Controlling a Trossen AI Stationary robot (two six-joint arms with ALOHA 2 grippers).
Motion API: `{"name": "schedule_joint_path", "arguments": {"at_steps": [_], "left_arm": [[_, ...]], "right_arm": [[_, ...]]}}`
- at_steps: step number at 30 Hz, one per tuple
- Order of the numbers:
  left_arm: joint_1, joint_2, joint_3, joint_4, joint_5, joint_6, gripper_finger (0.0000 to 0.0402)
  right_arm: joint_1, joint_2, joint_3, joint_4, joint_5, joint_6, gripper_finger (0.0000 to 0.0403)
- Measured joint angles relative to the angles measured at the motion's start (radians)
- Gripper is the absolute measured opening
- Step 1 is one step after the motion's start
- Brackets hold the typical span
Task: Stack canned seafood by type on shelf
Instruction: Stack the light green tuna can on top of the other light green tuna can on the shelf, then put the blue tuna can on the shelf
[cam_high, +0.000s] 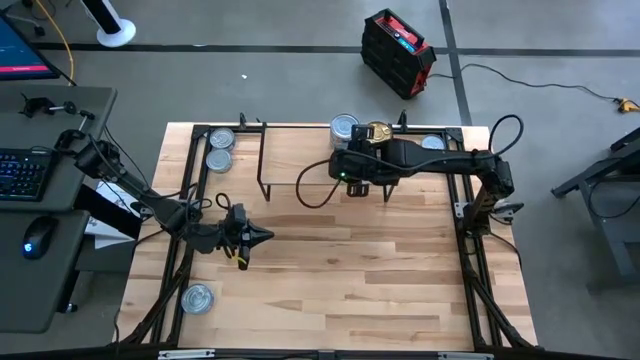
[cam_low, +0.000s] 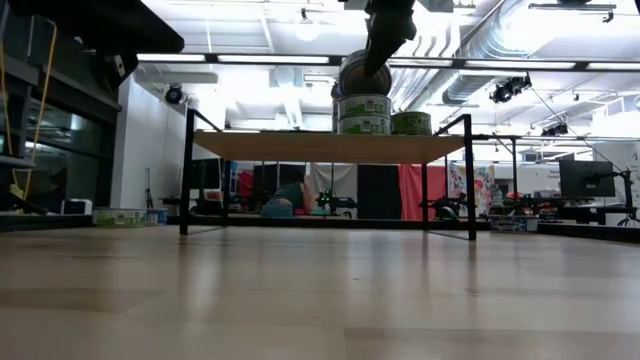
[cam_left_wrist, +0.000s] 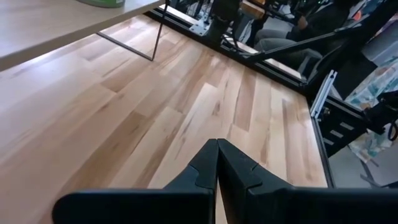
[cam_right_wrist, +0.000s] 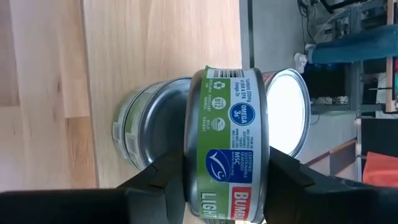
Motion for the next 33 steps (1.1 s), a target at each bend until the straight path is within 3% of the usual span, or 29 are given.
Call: {"name": "schedule_joint_path", "arguments": {"at_steps": [10, 14, 18, 26, 33], "left_arm": [[0.0, 0.0, 0.0, -0.038, 0.001, -0.024, 0.0001], [0.0, 0.0, 0.0, -0.04, 0.002, -0.024, 0.0001], [0.0, 0.0, 0.0, -0.041, 0.003, -0.024, 0.0001], [0.0, 0.0, 0.0, -0.041, 0.003, -0.023, 0.0001], [0.0, 0.0, 0.0, -0.042, 0.003, -0.009, 0.0001]], "right_arm": [[-0.007, 0.0, 0.0, 0.005, -0.022, -0.026, 0.0151], [-0.014, 0.0, 0.0, 0.007, -0.05, 0.036, 0.0156], [-0.02, 0.0, 0.0, 0.004, -0.069, 0.09, 0.0188], [-0.009, 0.0, 0.004, -0.008, -0.072, 0.107, 0.029], [0.0, 0.0, 0.053, -0.037, -0.143, 0.099, 0.0304]]}}
